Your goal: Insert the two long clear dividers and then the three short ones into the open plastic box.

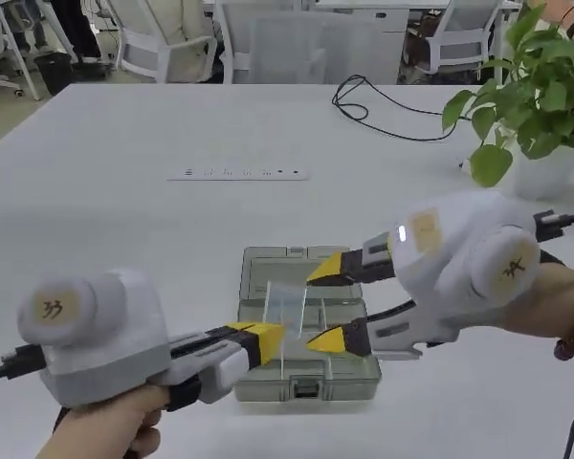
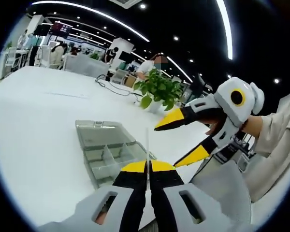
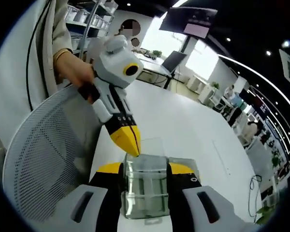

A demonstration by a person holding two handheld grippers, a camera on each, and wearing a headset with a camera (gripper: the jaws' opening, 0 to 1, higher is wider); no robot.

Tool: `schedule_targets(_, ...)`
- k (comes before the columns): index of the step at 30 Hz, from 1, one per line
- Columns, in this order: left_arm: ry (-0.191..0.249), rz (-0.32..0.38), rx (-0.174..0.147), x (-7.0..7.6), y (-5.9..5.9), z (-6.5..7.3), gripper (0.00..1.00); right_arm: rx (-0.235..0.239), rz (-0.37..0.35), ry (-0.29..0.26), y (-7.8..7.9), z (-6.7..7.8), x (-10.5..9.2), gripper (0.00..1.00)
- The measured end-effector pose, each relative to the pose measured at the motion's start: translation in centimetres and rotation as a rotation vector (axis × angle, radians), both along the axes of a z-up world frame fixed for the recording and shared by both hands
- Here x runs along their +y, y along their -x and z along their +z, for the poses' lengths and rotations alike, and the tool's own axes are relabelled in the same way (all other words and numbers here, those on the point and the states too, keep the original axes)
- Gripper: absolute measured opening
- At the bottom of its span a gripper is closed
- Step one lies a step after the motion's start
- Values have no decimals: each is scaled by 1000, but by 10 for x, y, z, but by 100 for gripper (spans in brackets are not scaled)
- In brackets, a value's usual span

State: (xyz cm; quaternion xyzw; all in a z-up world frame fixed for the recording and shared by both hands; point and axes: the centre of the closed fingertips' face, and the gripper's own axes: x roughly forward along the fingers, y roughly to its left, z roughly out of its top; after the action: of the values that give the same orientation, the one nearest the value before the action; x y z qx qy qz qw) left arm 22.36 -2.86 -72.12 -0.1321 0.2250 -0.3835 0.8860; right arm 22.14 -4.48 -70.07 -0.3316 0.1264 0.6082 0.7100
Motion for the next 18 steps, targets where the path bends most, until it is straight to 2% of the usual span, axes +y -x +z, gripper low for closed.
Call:
schedule_targets(4,-50,-45,-66,-2,3,0,0,37,7,-27,2,5,1,36)
schedule_targets(5,-83,-68,-92,-3,4,-1,0,43,15,-28,3,6,1,36)
schedule_targets(6,-97,-81,-101,-4,5,-1,0,53,28,-29,5,6,1,35)
schedule_targets(8,-108,-115,-145,-7,8,2,0,54,37,-32,6,8,1,33)
schedule_targets(11,-129,-125,-153,-8,9,2,0,66,60,-32,9,10,2,33)
schedule_targets(13,-173,-153,-188,-9,10,2,0,65,75,-33,11,12,2,32)
schedule_targets(18,-214,-228,-238,-17,18,2,0,82,114,-18,16,11,0,31)
